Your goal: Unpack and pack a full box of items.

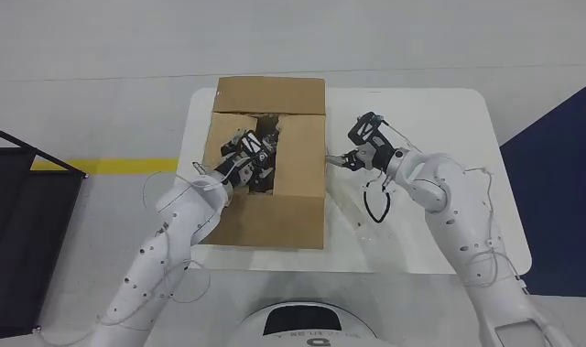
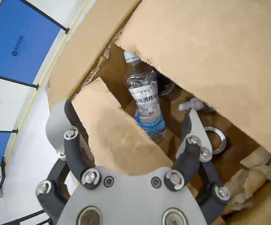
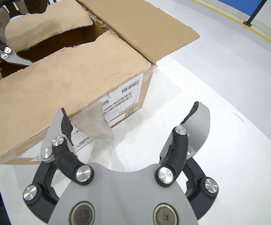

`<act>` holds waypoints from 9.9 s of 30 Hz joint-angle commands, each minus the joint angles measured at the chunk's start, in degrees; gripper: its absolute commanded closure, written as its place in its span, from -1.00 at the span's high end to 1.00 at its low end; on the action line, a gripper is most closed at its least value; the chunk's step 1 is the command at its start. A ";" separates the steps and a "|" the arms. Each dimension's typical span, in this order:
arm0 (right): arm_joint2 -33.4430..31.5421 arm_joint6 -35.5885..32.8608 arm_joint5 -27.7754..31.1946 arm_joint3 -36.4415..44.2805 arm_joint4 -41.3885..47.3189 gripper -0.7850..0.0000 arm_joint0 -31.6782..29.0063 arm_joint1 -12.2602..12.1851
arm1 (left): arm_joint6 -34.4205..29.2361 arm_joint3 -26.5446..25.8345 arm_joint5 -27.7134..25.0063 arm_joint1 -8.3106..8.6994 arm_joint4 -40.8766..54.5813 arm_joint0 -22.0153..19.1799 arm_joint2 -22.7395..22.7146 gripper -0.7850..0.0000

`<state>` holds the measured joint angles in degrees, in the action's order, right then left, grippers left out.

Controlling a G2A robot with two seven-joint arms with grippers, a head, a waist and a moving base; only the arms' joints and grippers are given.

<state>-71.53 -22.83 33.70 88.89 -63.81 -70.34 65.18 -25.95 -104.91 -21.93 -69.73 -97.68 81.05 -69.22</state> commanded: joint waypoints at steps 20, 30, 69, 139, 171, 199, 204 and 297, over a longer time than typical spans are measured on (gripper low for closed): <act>-5.32 3.95 1.07 0.90 5.41 1.00 -3.05 -1.07 | -0.12 -11.40 1.29 -0.13 8.92 1.70 -0.35 1.00; -24.03 35.63 12.63 12.67 -0.02 1.00 -26.16 -3.22 | -8.03 -14.44 5.91 -1.99 3.73 -5.63 11.41 1.00; -16.87 36.73 9.15 18.41 -12.02 1.00 -25.72 -3.09 | -9.33 -12.38 2.66 -0.98 -16.35 5.41 1.89 1.00; 0.08 16.95 4.08 26.48 -13.57 1.00 -18.74 -2.46 | 15.49 2.00 -1.65 0.26 29.62 20.34 -40.48 1.00; 30.60 -23.50 -15.68 3.96 5.70 1.00 19.76 7.47 | 10.92 8.80 -7.46 1.67 42.05 15.33 -42.62 1.00; 41.63 -23.05 -18.08 -19.22 10.28 1.00 33.41 17.49 | 10.49 9.08 -5.65 2.62 40.36 14.31 -40.48 1.00; 38.96 -15.61 -11.67 -19.43 13.27 1.00 33.22 17.42 | 10.70 9.12 -5.61 2.78 40.28 14.37 -40.39 1.00; 32.73 -3.49 9.93 -11.69 -5.85 1.00 24.13 22.63 | 6.65 14.91 -10.55 6.48 60.24 11.82 -48.77 1.00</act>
<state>-38.80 -26.31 43.63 77.20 -69.67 -46.22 87.81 -19.30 -90.00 -32.48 -63.24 -37.44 92.87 -117.99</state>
